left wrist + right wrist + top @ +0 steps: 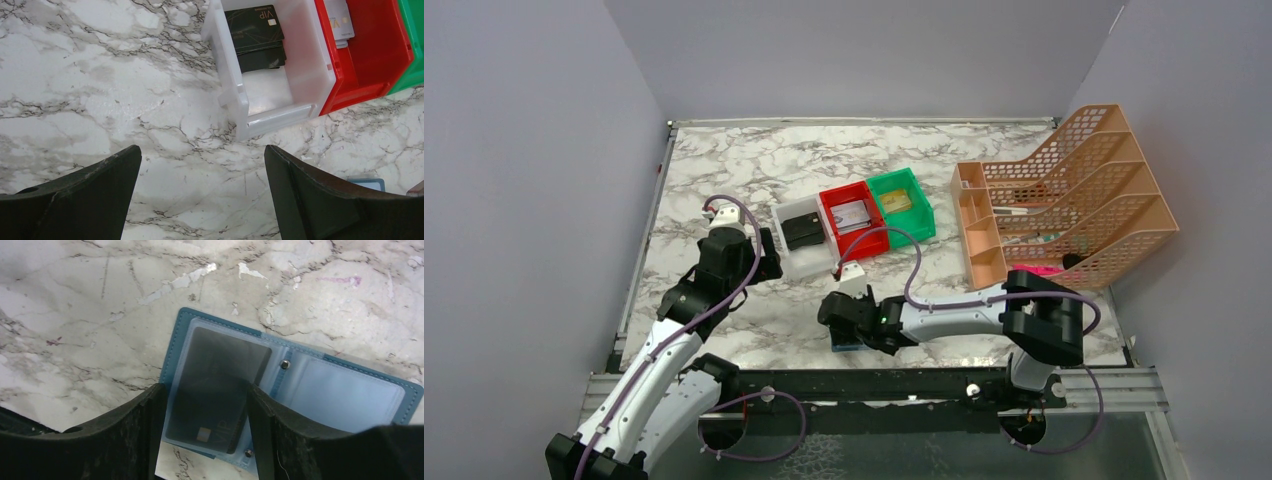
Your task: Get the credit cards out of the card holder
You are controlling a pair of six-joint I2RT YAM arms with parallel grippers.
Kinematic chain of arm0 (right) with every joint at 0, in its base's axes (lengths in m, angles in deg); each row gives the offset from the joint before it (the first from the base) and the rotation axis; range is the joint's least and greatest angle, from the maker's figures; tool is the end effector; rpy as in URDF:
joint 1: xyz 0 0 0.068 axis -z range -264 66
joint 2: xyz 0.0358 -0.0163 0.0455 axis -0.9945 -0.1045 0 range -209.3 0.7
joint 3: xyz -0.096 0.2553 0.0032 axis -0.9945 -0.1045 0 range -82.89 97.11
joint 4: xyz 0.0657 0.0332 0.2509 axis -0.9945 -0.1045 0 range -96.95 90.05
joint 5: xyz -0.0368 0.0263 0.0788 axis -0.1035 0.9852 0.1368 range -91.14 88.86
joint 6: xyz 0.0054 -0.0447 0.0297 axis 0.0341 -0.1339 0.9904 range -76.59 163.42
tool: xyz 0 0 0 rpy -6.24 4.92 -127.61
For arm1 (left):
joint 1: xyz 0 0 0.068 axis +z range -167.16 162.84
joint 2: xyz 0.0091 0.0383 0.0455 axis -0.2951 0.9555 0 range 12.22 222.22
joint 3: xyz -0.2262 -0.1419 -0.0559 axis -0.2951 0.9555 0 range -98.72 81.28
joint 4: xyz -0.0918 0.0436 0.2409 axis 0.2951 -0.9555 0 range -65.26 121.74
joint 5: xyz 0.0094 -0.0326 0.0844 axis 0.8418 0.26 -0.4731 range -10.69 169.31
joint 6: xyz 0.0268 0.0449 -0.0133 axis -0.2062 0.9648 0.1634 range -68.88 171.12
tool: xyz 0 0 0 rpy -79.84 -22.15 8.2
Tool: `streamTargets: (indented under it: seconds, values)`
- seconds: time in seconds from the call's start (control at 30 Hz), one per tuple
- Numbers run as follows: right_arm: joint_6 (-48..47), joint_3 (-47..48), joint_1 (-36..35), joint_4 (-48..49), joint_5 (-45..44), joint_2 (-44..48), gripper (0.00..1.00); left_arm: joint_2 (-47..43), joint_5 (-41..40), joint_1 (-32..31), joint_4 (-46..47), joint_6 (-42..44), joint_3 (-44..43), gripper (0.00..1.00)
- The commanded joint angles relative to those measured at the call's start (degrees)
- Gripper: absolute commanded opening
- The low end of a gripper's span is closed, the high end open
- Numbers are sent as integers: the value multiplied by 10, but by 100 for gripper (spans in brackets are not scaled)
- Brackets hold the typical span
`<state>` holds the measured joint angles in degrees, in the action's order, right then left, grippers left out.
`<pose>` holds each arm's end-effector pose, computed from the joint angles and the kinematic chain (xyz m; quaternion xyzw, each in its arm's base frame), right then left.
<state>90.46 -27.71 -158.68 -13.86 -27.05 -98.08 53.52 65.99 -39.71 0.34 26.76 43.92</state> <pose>0.1037 0.3199 0.1595 -0.1626 0.9235 0.1333 0.3207 0.1498 -0.0535 0.2678 -0.0672 0.8814 -0.0870 0.4594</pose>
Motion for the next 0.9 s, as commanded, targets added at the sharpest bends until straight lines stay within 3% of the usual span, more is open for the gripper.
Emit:
streamTargets:
  seconds: [0.0,0.17,0.47,0.73,0.87]
  values:
    - [35,-5,-11,-83,-46,-31,64,-1,9,4,12,5,5,96]
    - [40,6,-17,-105,-72,-12,64,-1,10,3,13,6,6,96]
    - [20,-16,-17,-57,-44,10,64,0,11,3,13,6,5,96]
    - [40,-46,-16,-16,-1,-15,40,-1,13,4,14,5,6,96]
    - [41,-53,-17,-4,5,-10,34,-1,13,4,13,6,6,96]
